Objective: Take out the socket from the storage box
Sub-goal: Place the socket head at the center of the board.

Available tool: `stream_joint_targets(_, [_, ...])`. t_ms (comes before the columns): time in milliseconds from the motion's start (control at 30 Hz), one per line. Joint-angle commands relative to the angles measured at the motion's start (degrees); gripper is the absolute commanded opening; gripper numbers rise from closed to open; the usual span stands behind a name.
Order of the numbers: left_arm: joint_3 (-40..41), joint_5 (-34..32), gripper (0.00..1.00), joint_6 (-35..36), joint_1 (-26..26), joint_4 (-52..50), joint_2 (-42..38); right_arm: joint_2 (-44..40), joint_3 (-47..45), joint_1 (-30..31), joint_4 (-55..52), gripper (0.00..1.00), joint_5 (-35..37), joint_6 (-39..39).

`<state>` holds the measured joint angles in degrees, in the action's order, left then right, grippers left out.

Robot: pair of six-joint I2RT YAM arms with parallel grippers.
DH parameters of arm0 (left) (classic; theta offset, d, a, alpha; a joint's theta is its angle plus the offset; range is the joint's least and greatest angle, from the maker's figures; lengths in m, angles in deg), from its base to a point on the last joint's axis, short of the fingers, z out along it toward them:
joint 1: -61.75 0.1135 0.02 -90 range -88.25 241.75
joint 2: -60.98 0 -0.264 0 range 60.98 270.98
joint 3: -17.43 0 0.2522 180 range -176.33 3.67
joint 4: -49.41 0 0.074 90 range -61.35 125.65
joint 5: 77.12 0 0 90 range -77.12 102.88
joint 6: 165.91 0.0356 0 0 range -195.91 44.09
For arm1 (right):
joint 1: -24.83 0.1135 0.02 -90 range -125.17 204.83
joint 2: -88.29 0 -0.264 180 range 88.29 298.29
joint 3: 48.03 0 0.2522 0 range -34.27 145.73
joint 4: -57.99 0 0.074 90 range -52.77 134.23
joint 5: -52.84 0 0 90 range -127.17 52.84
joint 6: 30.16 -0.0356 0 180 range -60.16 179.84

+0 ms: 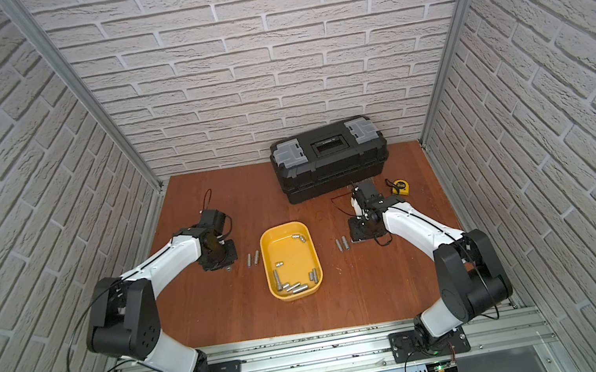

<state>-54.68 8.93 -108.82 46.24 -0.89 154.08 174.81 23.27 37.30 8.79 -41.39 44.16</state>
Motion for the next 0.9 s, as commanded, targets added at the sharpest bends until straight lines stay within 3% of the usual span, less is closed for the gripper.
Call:
stream_joint_targets(0, [0.1,2.0,0.15,0.8,-0.4,3.0,1.8,-1.7,0.8,-0.2,-0.2,0.51,-0.6,0.4])
stream_joint_targets(433, [-2.7,1.8,0.16,1.1,-1.7,4.7,6.9,-2.7,-1.4,-0.2,0.4,0.51,-0.3,0.4])
stream_joint_targets(867, [-3.1,1.7,0.27,0.8,-2.7,4.9,8.0,-2.7,-1.2,-0.2,0.3,0.51,-0.1,0.3])
